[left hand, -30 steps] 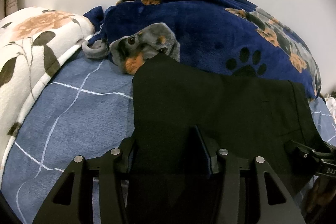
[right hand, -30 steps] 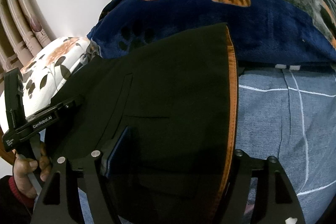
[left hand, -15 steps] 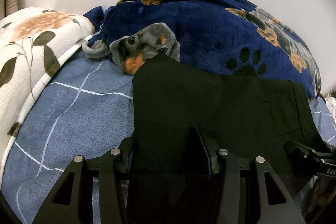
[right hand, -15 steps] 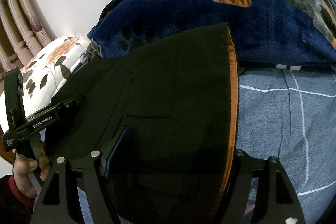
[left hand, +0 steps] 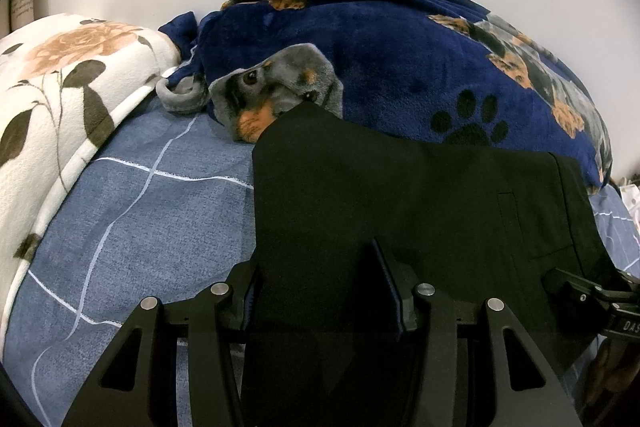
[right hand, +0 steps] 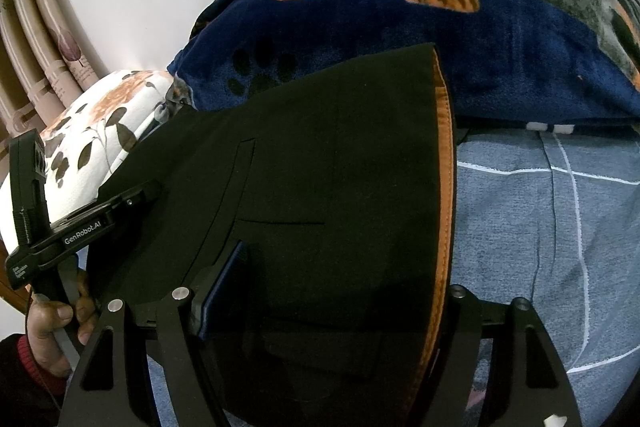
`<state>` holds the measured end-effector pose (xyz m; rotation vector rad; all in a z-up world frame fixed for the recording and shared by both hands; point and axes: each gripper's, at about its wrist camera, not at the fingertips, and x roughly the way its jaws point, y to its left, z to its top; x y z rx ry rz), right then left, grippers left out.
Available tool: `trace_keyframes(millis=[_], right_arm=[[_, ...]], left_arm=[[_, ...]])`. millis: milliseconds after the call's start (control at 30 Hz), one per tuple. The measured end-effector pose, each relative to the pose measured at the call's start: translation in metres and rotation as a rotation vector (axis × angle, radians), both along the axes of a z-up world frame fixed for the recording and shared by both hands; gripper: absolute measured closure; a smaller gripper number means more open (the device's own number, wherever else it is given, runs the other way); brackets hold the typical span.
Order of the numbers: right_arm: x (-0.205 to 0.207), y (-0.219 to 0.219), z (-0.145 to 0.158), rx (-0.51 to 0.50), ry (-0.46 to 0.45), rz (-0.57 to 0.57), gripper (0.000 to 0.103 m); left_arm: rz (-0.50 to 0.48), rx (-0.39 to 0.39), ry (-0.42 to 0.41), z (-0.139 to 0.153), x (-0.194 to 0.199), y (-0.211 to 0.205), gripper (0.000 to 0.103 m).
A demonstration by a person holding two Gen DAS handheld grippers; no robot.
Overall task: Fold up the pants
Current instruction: 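Lower the folded edge onto the pants and press it flat with the right gripper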
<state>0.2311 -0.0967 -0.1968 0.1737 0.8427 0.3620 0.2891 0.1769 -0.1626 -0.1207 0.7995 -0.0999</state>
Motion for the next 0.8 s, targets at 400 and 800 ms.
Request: trace_keyframes(millis=[400,800], right_arm=[[-0.0011,0.0004,-0.0002,-0.003,-0.004,-0.003,0.032],[-0.0012,0.0010,-0.0006,-0.006,-0.006,-0.002,0.030]], left_arm=[[0.000,0.000,0.000,0.0000,-0.0001,-0.0005,0.053],[0.001,0.004,-0.003,0.0004,-0.0001,-0.0003,0.053]])
